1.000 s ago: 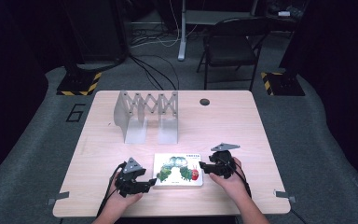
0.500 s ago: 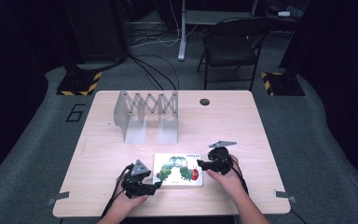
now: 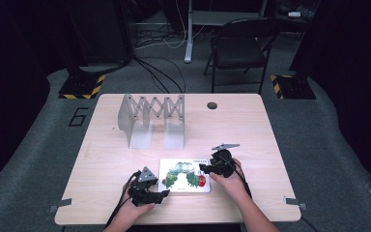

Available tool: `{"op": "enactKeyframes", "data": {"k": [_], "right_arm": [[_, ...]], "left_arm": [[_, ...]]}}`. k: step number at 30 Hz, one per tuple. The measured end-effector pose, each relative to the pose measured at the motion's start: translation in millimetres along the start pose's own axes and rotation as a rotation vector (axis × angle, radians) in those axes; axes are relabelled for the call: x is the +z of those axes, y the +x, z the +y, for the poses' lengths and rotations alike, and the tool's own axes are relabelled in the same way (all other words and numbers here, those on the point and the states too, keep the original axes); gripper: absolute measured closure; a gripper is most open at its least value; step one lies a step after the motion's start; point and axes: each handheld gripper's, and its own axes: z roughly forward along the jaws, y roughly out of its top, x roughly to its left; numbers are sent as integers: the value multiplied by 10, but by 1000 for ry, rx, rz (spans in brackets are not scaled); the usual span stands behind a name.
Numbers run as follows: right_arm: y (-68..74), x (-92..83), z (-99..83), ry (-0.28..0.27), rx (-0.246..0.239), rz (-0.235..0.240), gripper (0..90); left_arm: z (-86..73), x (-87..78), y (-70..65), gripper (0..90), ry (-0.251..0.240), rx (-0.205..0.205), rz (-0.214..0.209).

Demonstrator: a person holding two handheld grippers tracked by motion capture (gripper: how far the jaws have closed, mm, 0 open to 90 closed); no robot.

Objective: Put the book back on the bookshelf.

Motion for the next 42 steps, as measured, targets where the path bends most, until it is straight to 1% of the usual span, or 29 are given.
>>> {"op": "enactKeyframes", "data": {"k": [3, 5, 7, 8, 9, 10, 11, 12, 13, 14, 17, 18, 19, 21, 23, 24, 25, 26, 27, 28, 30, 33, 34, 36, 37, 38, 39, 40, 42], "right_arm": [[-48, 37, 9, -2, -6, -2, 405], [-63, 60, 16, -4, -3, 6, 403], [-55, 83, 22, -5, 11, 8, 402], [-54, 93, 28, 9, 8, 11, 402], [-56, 106, 31, 11, 0, 14, 402], [-41, 122, 34, 17, 4, 22, 403], [-30, 124, 39, 26, 3, 29, 404], [-9, 132, 46, 29, -1, 30, 393], [-2, 138, 48, 28, -19, 21, 391], [16, 135, 53, 38, -13, 15, 390], [8, 129, 57, 44, -7, 23, 403], [15, 120, 57, 49, 8, 24, 405], [8, 120, 59, 46, 0, 23, 406], [15, 112, 59, 47, -1, 21, 406], [33, 93, 55, 52, 2, 15, 406], [33, 84, 49, 55, -4, 14, 407], [42, 75, 46, 60, 3, 11, 413], [42, 67, 42, 61, 3, 12, 417], [42, 67, 42, 61, 3, 12, 417], [41, 49, 36, 73, 16, 16, 425], [33, 42, 32, 75, 11, 23, 427], [13, 30, 32, 76, 26, 37, 432], [5, 30, 34, 74, 42, 44, 434], [-11, 23, 34, 66, 68, 56, 435], [-10, 17, 36, 68, 82, 56, 434], [-25, 23, 31, 57, 78, 52, 434], [-25, 23, 31, 57, 78, 52, 434], [-46, 26, 32, 58, 86, 56, 435], [-62, 29, 36, 59, 90, 69, 435]], "left_arm": [[-10, -1, -11, 311, -3, 8, 3], [-21, 0, -35, 318, -6, 8, 8], [-25, -8, -43, 318, 2, 20, 7], [-31, -5, -53, 318, -4, 16, 11], [-36, -7, -50, 320, -9, 21, 13], [-37, -10, -50, 325, -9, 18, 12], [-38, -13, -51, 331, -11, 2, 8], [-38, -18, -50, 342, -10, -4, 7], [-41, -20, -45, 348, -12, -10, 3], [-42, -23, -49, 352, -13, -16, 2], [-42, -33, -61, 357, -6, -5, 9], [-41, -37, -71, 357, 0, -4, 15], [-46, -32, -88, 356, -4, -12, 9], [-46, -36, -93, 355, 1, -4, 17], [-52, -44, -120, 355, 6, -6, 8], [-53, -48, -121, 355, 8, 5, 13], [-59, -48, -136, 355, 4, -4, 13], [-65, -49, -150, 355, 3, -18, 3], [-65, -49, -150, 355, 3, -18, 3], [-76, -63, -168, 356, 10, -7, 5], [-84, -69, -179, 356, 9, 1, 14], [-90, -60, -185, 351, 6, 0, 14], [-91, -59, -186, 347, 5, 5, 16], [-94, -56, -185, 334, 6, 27, 19], [-98, -48, -197, 324, 2, 33, 35], [-96, -58, -192, 309, 15, 51, 36], [-96, -58, -192, 305, 15, 51, 36], [-100, -48, -219, 302, 15, 59, 49], [-104, -37, -227, 299, 6, 64, 47]]}}
